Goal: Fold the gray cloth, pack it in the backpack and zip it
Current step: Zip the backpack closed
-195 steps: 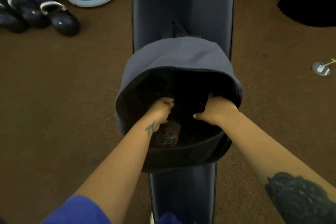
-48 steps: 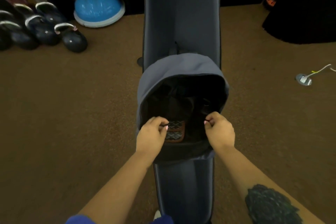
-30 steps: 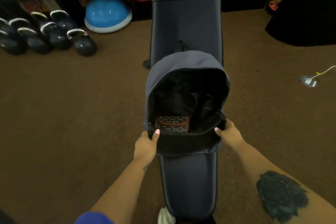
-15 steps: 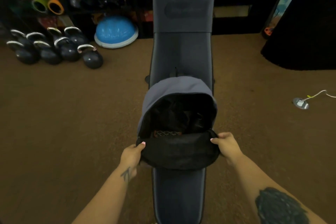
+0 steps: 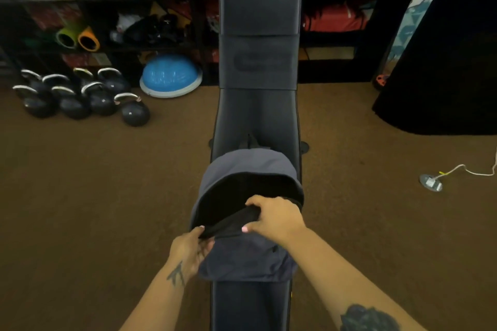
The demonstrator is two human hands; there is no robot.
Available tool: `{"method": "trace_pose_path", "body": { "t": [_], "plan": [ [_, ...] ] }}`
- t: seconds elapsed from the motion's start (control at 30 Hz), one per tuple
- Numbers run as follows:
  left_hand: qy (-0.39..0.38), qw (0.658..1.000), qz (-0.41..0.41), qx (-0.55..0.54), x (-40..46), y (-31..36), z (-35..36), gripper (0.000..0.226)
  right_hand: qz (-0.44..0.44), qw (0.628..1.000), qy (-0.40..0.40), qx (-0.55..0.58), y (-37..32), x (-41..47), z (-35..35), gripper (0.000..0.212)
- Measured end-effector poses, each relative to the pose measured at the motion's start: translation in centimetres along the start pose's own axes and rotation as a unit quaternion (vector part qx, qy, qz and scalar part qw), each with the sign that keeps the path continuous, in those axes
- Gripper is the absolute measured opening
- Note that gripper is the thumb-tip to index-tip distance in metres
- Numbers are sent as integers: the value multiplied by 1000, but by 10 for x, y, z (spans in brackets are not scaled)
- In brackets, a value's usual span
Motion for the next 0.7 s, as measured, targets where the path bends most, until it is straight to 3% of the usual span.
{"method": "trace_pose_path", "body": {
  "t": [0.17, 0.27, 0.47, 0.7],
  "plan": [
    [-10, 1000, -1, -2, 2, -1, 2, 34, -16, 1000, -3, -21, -26, 21, 5, 30],
    [17, 999, -17, -34, 15, -7, -8, 45, 34, 999, 29, 1, -19, 34, -2, 29],
    [44, 996, -78, 3, 56, -17, -27, 29, 99, 994, 48, -3, 0, 47, -11, 26],
    [8, 991, -128, 28, 82, -21, -14, 31, 153, 986, 69, -21, 14, 54, -10, 22]
  ]
}}
Point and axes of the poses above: each hand's wrist, its own x-axis towards the middle knuckle, its own z-axis out of the palm, y = z × x, the point moved 4 cm from there along x, towards the middle knuckle, and after that the axes turned 6 degrees about -x, right-handed, at the moved point
